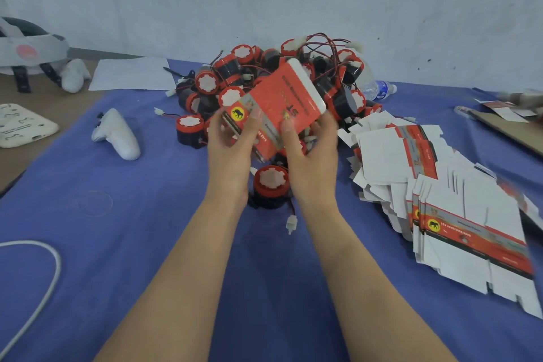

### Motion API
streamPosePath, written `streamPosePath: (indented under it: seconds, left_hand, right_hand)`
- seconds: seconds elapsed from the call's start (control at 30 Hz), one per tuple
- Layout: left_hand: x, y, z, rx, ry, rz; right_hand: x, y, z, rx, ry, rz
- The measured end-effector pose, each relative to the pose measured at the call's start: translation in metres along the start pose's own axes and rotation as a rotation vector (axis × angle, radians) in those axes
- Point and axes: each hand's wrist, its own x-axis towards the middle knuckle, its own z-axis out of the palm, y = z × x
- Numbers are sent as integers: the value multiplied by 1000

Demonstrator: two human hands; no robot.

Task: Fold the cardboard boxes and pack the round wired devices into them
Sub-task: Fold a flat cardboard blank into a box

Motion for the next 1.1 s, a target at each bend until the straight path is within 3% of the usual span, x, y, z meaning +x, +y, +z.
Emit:
streamPosePath:
  seconds: [0.1,0.27,0.4,0.6,0.87,1.0,1.1]
  left_hand:
    - [3,-1,-3,129,-4,87]
    - [0,-1,1,153,-109,142]
    - [-2,0,4,201,-129,155]
    - [-3,0,3,215,-112,144]
    - [0,-5,1,271,-60,179]
    - [1,-9,0,409,59,224]
    - [-1,-12,1,554,189,287]
  right_hand:
    - [4,3,-9,-141,100,-35]
    - [9,2,-14,-188,-16,23]
    - [8,0,-12,-67,-127,68]
    - [10,-4,-17,46,-148,89]
    - [10,-12,-16,117,-76,45]
    - [8,-7,-14,-168,12,25]
    - [0,-12,-7,-228,6,-123]
